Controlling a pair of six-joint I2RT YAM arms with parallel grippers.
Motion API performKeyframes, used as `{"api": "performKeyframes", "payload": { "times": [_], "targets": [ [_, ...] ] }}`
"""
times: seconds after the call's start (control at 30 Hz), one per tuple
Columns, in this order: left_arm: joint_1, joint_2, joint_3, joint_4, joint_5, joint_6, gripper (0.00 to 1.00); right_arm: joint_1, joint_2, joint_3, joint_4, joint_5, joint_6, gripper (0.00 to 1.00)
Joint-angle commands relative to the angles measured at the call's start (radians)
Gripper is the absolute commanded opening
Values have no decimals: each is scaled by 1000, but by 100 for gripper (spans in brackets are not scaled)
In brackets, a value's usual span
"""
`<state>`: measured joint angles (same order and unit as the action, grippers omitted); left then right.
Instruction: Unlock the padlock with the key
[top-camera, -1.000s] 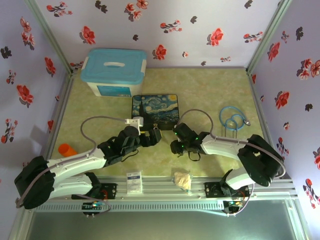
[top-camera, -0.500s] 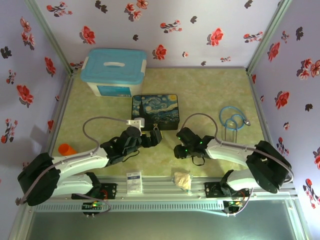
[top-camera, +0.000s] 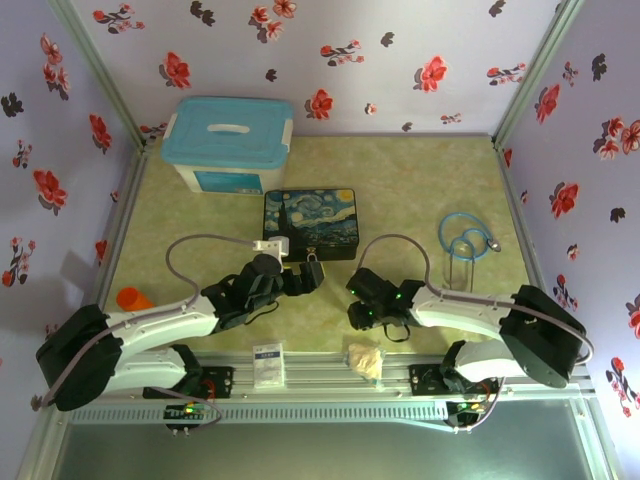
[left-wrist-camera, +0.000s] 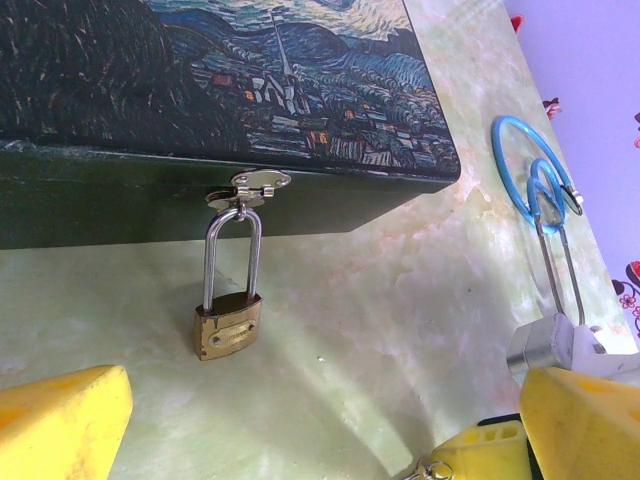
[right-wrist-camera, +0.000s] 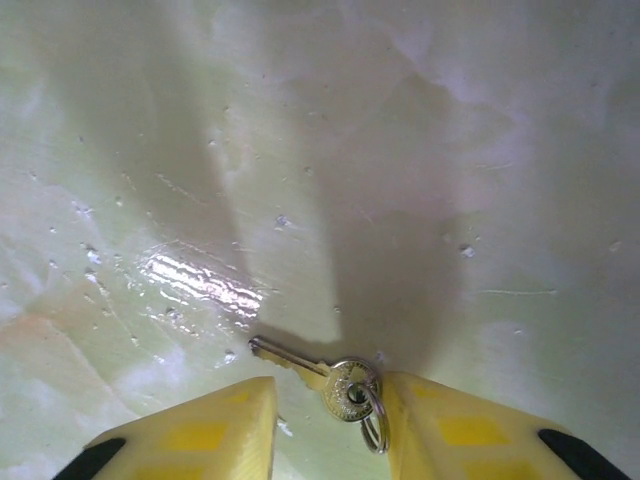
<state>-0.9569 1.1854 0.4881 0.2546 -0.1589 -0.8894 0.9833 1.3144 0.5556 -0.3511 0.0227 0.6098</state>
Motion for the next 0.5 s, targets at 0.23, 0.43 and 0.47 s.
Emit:
{"api": "performKeyframes", "payload": {
  "times": [0.23,0.43,0.47],
  "targets": [
    [7,-5,-9,15,-24,-16,100,35,84,30,-67,58,-35,22],
    [7,0,-13,16,-28,-20,100,37,43,3,-25,38,8,0],
    [7,4,-14,17,-27,-23,100,35,30,-4,-8,29,19,0]
  ]
}}
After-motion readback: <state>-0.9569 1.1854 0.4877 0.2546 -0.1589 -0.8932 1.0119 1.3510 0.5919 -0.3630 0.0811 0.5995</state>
